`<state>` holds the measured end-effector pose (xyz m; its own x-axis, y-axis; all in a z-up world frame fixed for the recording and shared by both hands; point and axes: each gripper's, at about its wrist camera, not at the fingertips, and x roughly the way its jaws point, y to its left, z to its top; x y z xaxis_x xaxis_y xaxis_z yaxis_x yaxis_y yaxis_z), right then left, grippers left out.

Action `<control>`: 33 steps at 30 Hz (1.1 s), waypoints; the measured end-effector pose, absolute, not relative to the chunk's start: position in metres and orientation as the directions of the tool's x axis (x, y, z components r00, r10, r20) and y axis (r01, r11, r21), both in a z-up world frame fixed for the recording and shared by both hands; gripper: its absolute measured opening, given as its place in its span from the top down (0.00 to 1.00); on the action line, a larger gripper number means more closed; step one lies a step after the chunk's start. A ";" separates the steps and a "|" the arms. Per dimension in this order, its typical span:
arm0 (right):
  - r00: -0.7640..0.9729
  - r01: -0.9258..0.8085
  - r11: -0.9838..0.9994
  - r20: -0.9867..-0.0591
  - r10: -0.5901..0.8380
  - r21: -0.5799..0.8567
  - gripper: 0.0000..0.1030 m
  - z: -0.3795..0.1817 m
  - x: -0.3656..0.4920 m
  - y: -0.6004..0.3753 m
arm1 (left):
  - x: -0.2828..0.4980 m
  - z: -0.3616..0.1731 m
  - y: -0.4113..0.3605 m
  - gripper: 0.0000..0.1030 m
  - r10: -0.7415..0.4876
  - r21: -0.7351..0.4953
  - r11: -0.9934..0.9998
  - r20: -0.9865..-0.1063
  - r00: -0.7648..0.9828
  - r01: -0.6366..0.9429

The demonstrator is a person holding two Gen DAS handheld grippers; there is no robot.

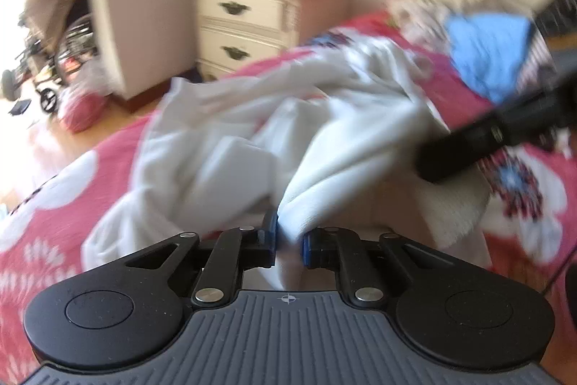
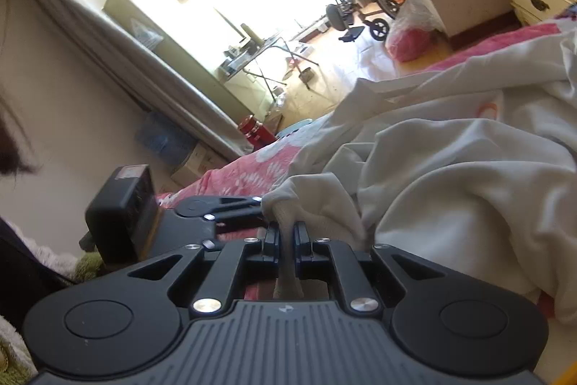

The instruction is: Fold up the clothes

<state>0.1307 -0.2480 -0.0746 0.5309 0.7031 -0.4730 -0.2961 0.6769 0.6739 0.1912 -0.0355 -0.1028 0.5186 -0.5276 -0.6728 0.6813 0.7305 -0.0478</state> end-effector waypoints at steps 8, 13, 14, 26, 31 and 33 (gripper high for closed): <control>0.593 -0.239 0.730 -0.499 0.632 0.640 0.88 -0.076 0.134 -0.263 | 0.212 -0.070 0.012 0.92 -0.414 -0.035 0.865 -0.611 0.675 0.500; 0.596 -0.185 0.754 -0.538 0.596 0.630 0.88 -0.084 0.137 -0.267 | 0.231 -0.035 0.052 0.92 -0.225 0.136 0.934 -0.500 0.836 0.332; 0.597 -0.177 0.758 -0.544 0.590 0.628 0.88 -0.086 0.137 -0.267 | 0.235 -0.028 0.062 0.92 -0.185 0.158 0.944 -0.478 0.859 0.291; 0.559 -0.164 0.789 -0.603 0.569 0.593 0.88 -0.097 0.141 -0.262 | 0.296 -0.078 0.095 0.88 0.233 0.485 0.874 -0.464 0.854 0.025; 0.524 -0.142 0.803 -0.644 0.558 0.579 0.88 -0.104 0.142 -0.261 | 0.296 -0.127 0.078 0.47 0.244 0.492 0.856 -0.657 0.714 0.160; 0.517 -0.133 0.802 -0.649 0.558 0.583 0.88 -0.106 0.144 -0.261 | 0.288 -0.130 0.079 0.43 0.250 0.482 0.860 -0.686 0.683 0.169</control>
<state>0.1441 -0.2609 -0.1059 0.5168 0.5578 -0.6495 -0.1329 0.8017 0.5828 0.2883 0.0791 -0.1295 0.6827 0.2504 -0.6864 0.1693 0.8597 0.4819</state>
